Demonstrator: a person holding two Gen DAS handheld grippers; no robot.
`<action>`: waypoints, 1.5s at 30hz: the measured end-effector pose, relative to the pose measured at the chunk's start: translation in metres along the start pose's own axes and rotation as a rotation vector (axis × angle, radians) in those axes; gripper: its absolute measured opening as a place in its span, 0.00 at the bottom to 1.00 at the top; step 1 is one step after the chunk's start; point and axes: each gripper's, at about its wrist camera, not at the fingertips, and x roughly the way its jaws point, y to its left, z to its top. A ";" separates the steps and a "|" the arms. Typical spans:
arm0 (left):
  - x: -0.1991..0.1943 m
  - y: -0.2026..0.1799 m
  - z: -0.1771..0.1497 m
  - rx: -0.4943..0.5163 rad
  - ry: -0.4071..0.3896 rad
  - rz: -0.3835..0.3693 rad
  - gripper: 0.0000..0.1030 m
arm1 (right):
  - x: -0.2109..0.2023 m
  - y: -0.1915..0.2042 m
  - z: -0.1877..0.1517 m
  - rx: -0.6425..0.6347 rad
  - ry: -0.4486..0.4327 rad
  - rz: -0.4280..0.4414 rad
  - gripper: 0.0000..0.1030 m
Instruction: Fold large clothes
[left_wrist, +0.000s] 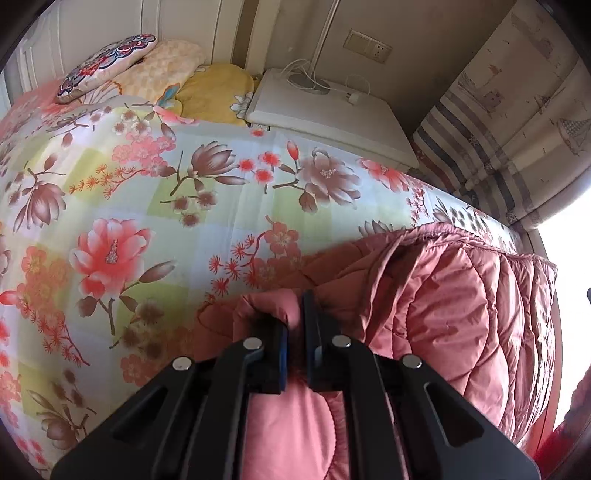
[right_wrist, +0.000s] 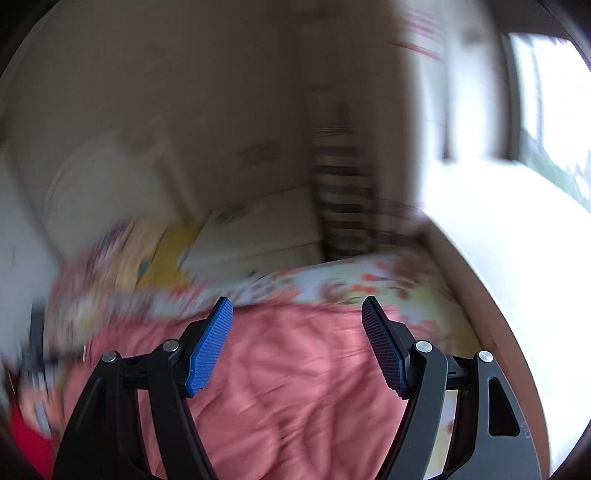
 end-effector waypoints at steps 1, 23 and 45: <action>0.000 0.000 0.000 -0.003 -0.002 -0.002 0.08 | 0.005 0.026 -0.001 -0.087 0.035 0.013 0.73; -0.104 0.007 -0.042 0.101 -0.190 0.176 0.72 | 0.219 0.106 -0.038 -0.257 0.441 -0.126 0.83; 0.052 -0.139 -0.026 0.256 0.034 0.354 0.73 | 0.130 0.073 -0.021 -0.255 0.277 -0.173 0.84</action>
